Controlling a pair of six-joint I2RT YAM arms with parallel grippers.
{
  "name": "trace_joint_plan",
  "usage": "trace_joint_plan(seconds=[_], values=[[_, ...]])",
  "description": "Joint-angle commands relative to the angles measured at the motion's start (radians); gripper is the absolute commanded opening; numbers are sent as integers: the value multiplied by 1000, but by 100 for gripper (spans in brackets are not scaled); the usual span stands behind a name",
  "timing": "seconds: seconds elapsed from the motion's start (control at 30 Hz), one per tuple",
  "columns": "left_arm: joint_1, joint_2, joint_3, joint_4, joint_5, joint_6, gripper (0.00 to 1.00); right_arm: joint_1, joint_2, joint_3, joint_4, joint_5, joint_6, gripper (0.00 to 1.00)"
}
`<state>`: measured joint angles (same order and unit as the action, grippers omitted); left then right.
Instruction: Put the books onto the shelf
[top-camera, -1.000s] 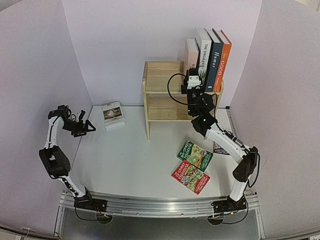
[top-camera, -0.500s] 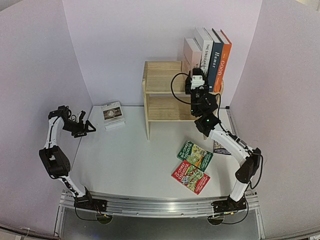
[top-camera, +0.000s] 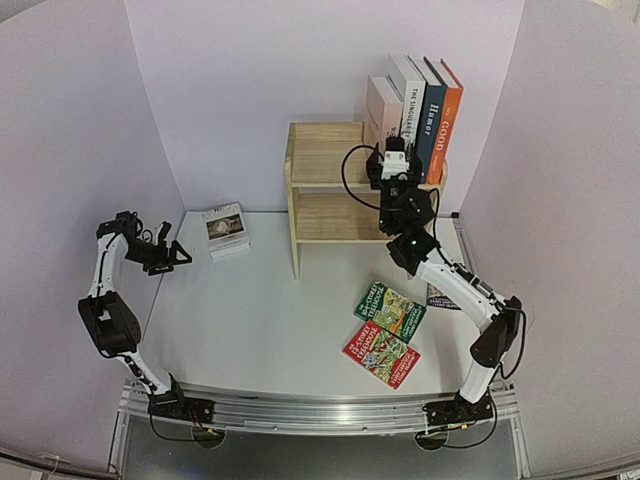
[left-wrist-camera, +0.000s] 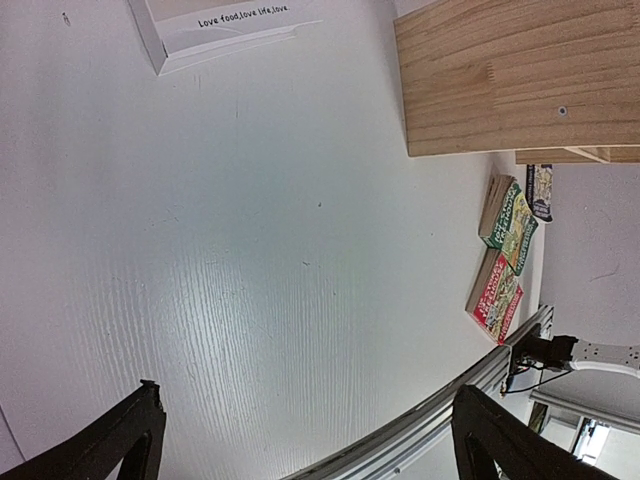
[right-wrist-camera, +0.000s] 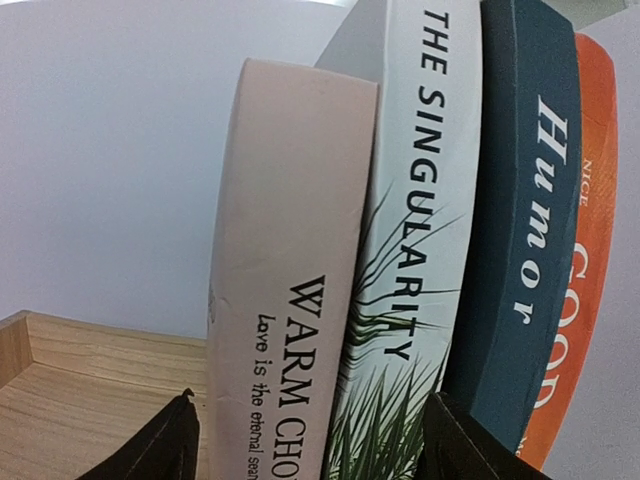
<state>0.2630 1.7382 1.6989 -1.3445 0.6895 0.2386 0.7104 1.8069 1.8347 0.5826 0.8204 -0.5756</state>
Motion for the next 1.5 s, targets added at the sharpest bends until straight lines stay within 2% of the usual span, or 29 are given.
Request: trace_joint_plan(seconds=[0.0,0.2,0.3,0.37,0.43,0.53,0.6,0.67,0.77,0.93,1.13,1.23,1.33,1.43,1.47], values=[[1,-30,-6,-101,22,23,100,17,-28,35,63,85,-19,77],[-41,-14,-23,-34,-123,32,100,62,-94,-25,71,177,-55,82],[-117,9,-9,66,-295,79,100,91,-162,-94,67,204,-34,85],[-206,38,-1,150,-450,138,100,117,-222,-151,31,206,9,85],[-277,86,15,226,-585,222,100,136,-283,-198,-116,188,132,86],[-369,168,45,347,-733,345,100,141,-370,-280,-424,74,415,88],[-412,240,66,430,-806,423,100,143,-413,-338,-544,27,552,88],[-440,307,88,516,-861,508,100,144,-455,-395,-626,7,652,89],[-462,391,104,646,-912,607,100,144,-512,-482,-662,-19,735,89],[-482,443,27,935,-972,757,100,145,-530,-528,-739,-77,837,89],[-483,592,94,991,-1025,814,99,146,-503,-553,-775,-130,911,89],[-483,637,133,1001,-1029,825,91,146,-489,-563,-779,-152,934,89],[-484,666,148,994,-1024,859,78,147,-477,-567,-786,-183,958,89],[-483,663,124,997,-1007,896,55,146,-467,-568,-790,-215,980,89],[-484,655,118,990,-997,899,45,146,-464,-568,-793,-223,989,89]])
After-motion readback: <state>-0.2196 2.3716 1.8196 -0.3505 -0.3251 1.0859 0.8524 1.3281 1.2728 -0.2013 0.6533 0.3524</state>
